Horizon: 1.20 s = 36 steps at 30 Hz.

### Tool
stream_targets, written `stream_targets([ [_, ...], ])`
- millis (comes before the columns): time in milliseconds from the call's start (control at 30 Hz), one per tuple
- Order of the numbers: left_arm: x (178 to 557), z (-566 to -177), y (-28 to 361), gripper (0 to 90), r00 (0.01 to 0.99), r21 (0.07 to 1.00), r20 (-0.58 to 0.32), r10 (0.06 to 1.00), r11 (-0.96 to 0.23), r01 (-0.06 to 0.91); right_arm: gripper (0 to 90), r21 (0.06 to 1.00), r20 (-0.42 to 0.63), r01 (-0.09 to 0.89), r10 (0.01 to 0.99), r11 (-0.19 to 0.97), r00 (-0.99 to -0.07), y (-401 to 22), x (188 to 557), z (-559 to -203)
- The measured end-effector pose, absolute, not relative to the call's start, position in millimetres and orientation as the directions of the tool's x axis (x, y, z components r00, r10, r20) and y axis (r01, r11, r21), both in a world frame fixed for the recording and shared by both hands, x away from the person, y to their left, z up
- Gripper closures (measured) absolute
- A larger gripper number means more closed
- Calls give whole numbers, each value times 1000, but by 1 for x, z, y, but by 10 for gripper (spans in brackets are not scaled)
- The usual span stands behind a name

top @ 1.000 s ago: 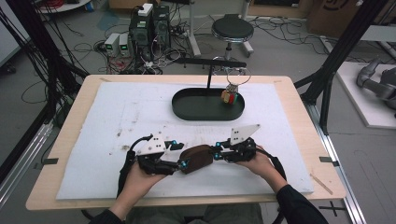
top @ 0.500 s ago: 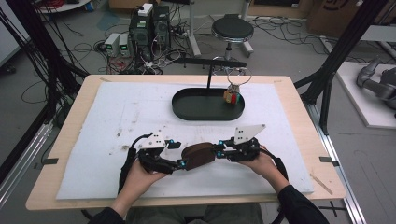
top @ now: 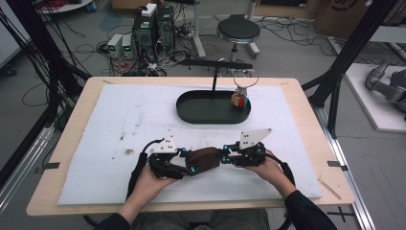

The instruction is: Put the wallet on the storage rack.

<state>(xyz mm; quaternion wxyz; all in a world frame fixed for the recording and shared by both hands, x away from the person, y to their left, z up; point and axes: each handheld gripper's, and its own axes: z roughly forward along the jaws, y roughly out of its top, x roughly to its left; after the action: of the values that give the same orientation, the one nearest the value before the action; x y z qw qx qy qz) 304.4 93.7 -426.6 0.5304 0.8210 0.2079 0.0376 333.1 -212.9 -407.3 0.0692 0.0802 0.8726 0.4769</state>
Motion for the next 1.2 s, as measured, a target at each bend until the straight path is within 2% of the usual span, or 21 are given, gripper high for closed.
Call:
stream_targets([
  [133, 304, -426, 94, 573, 921, 892, -163, 353, -346, 290, 796, 845, -49, 70, 206, 531, -977, -213, 334, -408],
  [300, 304, -425, 96, 645, 921, 898, -164, 352, -333, 287, 793, 847, -44, 74, 208, 527, -977, -213, 332, -407],
  [400, 303, -425, 96, 657, 924, 900, -165, 346, -331, 284, 774, 850, -49, 66, 203, 523, -978, -213, 332, -407],
  [467, 303, -424, 97, 661, 927, 901, -154, 342, -336, 274, 732, 855, -53, 61, 205, 515, -977, -215, 333, -406],
  [600, 302, -421, 97, 663, 931, 903, -141, 335, -342, 260, 571, 870, -49, 65, 217, 488, -975, -218, 333, -403],
  [833, 301, -411, 98, 664, 936, 907, -106, 336, -352, 229, 406, 896, -24, 113, 300, 429, -954, -234, 335, -395],
  [1200, 303, -389, 108, 664, 929, 916, -65, 365, -349, 201, 305, 928, 46, 213, 476, 304, -878, -282, 341, -386],
])
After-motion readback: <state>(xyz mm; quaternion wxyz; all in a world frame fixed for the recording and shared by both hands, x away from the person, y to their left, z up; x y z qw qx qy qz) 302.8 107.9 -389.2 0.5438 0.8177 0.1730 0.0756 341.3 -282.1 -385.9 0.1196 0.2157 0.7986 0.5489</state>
